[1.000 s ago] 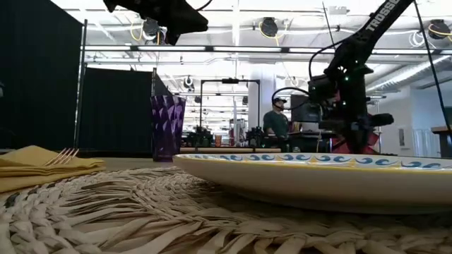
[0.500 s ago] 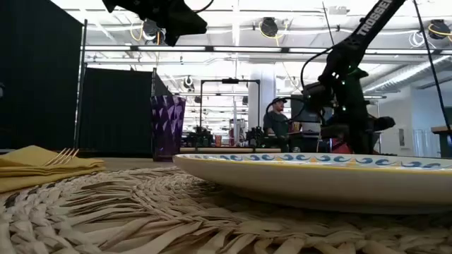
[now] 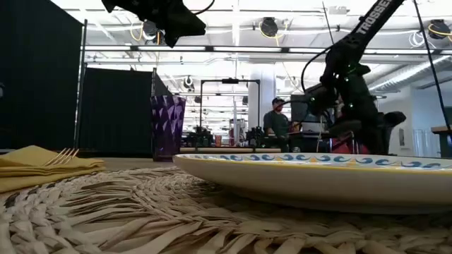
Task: Set table place
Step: Put the gold knife to the right of the brown placemat
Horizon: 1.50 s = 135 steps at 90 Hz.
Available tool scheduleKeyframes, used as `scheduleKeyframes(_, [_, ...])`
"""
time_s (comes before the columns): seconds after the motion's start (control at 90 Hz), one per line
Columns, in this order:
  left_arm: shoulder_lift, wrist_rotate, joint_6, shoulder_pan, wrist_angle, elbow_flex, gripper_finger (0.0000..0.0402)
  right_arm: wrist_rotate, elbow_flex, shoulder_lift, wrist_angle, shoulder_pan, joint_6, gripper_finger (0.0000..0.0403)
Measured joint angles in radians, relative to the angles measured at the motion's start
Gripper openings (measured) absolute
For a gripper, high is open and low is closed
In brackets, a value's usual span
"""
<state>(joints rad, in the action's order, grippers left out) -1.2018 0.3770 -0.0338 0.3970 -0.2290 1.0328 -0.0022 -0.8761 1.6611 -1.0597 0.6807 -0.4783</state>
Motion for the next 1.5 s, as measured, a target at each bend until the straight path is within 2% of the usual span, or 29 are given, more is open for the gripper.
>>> scheduleKeyframes(0.089, [0.0,0.005,-0.006,0.0,0.003,0.0,0.0068,-0.039,0.0,-0.011,0.019,-0.041,-0.021,0.0])
scheduleKeyframes(0.322, [0.0,0.015,-0.001,0.0,0.003,0.0,0.0068,-0.057,0.0,-0.012,0.042,-0.116,-0.07,0.0])
scheduleKeyframes(0.6, [0.0,0.015,0.001,-0.021,0.002,0.0,0.0068,0.029,-0.001,-0.013,0.039,-0.108,-0.067,0.0])
scheduleKeyframes(1.1, [0.0,0.015,0.002,-0.037,0.0,0.0,0.0068,-0.007,-0.001,-0.013,0.147,-0.169,-0.121,0.0])
scheduleKeyframes(1.244, [0.0,0.015,0.002,-0.038,-0.007,0.0,0.0068,-0.053,-0.001,-0.013,0.176,-0.182,-0.133,0.0])
scheduleKeyframes(1.356, [0.0,0.015,0.001,-0.037,-0.022,0.0,0.0068,-0.057,-0.001,-0.013,0.16,-0.186,-0.107,0.0])
scheduleKeyframes(1.5, [0.0,0.016,0.001,-0.038,-0.023,0.0,0.0068,-0.048,-0.024,-0.014,0.076,-0.177,0.026,0.0])
